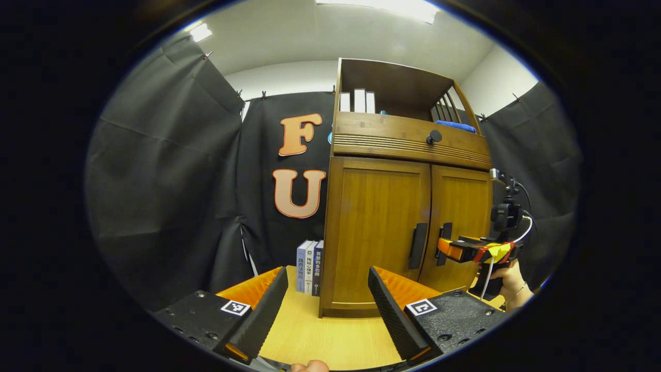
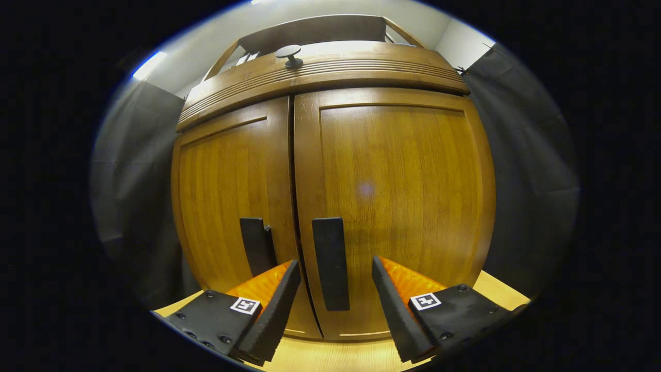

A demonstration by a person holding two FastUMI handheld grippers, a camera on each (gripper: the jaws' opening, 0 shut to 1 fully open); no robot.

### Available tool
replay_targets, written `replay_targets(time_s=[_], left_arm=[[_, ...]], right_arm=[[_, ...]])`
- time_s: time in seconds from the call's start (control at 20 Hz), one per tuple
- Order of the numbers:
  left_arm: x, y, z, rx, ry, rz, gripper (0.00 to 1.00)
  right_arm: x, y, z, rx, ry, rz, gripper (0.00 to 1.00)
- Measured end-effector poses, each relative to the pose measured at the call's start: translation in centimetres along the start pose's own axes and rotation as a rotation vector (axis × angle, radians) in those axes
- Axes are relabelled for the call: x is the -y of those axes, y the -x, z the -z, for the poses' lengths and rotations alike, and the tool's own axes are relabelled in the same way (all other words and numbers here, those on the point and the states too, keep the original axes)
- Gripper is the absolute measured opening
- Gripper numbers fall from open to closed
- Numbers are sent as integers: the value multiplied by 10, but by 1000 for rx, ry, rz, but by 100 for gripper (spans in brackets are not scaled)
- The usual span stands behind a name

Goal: Open the right door of the double-door shoe cabinet with the right hand, and open the left door with the left hand.

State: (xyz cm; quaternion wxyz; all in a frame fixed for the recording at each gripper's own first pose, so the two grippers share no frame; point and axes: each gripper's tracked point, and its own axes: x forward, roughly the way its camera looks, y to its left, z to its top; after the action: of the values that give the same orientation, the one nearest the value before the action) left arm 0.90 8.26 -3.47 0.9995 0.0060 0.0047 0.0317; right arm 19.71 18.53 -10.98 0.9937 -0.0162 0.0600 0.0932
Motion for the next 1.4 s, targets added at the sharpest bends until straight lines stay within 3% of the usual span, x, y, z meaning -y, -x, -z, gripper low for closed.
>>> replay_targets(time_s=[0.1, 0.25, 0.4, 0.45, 0.65, 0.8, 1.1, 1.4], left_arm=[[-2, -3, 5, -9, 3, 0, 94], [-3, -5, 9, -13, 10, -1, 94], [-6, -9, 10, -10, 7, -7, 94], [-6, -9, 11, -10, 4, -9, 92], [-5, -11, 16, -19, 8, -5, 92], [-6, -8, 17, -25, 12, -13, 92], [-8, 10, 13, -17, 5, -30, 95], [-8, 34, 1, 6, -11, -47, 92]], right_arm=[[0, -8, 6, -16, 4, 8, 79], [-1, -17, 13, -38, -4, 5, 60], [-1, -22, 13, -39, 9, 5, 64], [-2, -23, 14, -37, 6, 2, 70], [-3, -23, 17, -38, 18, 9, 36], [-1, -24, 18, -28, 41, 23, 45], [3, 3, 20, -36, 67, 22, 32], [12, 39, 20, -33, 53, -9, 27]])
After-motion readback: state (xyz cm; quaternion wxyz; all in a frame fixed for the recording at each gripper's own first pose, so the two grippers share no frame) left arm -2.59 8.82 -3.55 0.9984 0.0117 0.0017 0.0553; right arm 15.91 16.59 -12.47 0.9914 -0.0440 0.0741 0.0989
